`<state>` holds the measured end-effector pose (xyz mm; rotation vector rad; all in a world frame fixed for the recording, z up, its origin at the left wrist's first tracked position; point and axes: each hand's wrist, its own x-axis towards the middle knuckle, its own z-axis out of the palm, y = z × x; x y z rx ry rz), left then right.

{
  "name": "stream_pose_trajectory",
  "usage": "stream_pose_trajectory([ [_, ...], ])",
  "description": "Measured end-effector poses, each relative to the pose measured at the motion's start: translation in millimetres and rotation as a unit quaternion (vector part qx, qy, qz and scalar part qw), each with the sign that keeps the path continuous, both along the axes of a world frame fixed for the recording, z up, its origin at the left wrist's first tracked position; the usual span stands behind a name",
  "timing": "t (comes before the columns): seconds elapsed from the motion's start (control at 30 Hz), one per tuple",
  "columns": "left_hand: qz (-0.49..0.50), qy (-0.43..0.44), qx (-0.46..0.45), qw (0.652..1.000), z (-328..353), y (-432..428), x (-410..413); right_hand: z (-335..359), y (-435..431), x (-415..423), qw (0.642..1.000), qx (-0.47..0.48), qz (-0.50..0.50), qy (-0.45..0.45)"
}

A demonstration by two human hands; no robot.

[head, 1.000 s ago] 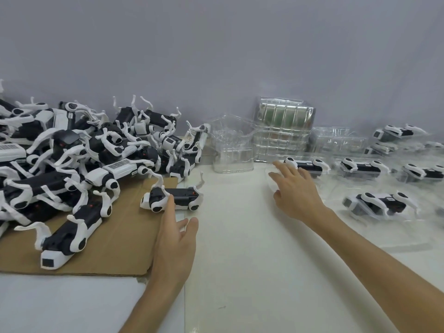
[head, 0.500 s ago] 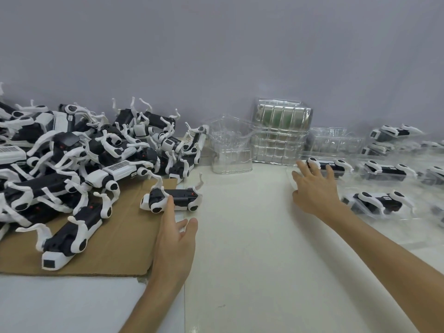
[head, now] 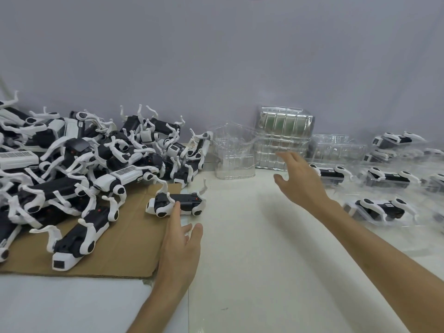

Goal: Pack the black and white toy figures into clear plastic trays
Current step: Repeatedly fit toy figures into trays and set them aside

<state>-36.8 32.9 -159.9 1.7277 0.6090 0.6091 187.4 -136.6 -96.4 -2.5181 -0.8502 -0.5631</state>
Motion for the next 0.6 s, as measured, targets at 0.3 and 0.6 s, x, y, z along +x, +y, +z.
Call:
stream_pose_trajectory([
  [0.3,0.001,0.017,0.009,1.0,-1,2,-1,24,71,13,0.996,-0.032,0.074,-0.035],
  [0.6,-0.006,0.01,0.025,1.0,2,2,-2,8,73,10,0.996,0.066,0.058,-0.026],
])
